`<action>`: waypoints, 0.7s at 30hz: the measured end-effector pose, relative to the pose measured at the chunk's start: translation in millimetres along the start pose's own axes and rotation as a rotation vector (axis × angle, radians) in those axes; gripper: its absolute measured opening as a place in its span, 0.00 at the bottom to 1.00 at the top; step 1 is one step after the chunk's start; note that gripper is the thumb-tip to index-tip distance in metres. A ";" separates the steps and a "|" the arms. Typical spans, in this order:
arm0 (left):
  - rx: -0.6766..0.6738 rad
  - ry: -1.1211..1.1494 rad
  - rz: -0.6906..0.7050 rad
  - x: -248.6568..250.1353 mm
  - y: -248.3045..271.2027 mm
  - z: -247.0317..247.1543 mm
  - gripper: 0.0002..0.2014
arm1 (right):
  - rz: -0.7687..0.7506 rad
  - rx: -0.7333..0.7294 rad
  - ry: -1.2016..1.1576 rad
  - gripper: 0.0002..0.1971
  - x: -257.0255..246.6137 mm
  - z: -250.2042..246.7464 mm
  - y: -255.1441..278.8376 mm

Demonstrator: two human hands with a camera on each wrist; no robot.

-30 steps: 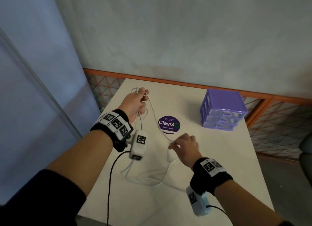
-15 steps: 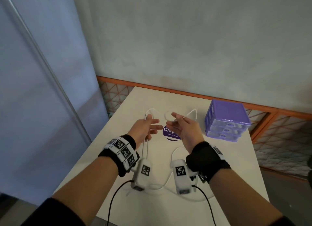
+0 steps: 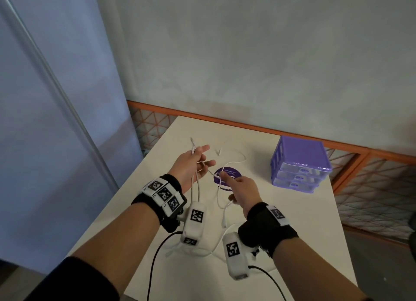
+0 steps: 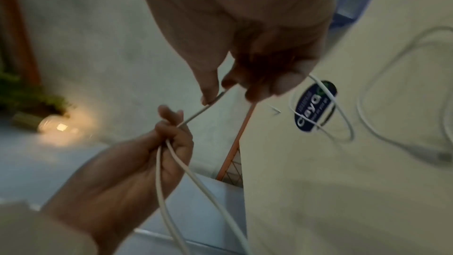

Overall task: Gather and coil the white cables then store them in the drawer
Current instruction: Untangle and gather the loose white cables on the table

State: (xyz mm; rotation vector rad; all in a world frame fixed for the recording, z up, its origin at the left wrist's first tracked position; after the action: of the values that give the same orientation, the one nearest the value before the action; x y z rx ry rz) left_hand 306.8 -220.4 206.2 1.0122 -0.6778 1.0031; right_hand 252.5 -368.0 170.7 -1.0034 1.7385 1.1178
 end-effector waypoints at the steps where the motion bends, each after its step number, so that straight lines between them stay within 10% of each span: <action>1: -0.024 0.001 0.013 -0.7 -1.6 1.4 0.16 | -0.080 0.081 0.053 0.21 -1.0 -1.5 -2.3; 6: -0.091 -0.070 0.075 1.6 -3.7 13.6 0.18 | -0.468 0.000 0.247 0.11 -10.8 5.7 -4.5; 21: -0.132 0.147 0.076 5.2 -6.1 24.9 0.20 | -0.610 -0.064 0.292 0.07 0.1 1.3 -5.5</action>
State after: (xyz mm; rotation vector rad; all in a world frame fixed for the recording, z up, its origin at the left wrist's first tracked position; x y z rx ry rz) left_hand 314.0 -242.4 218.3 0.7940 -0.6553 1.0738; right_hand 257.8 -368.4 168.7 -1.6603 1.4530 0.6563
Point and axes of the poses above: each hand's wrist, its own y-axis away from the middle knuckle, its own z-axis out of the palm, x = y × z, the point moved 1 cm from there along -y, towards the middle knuckle, and after that the axes turned 2 degrees about -z, right-handed, at the moved point
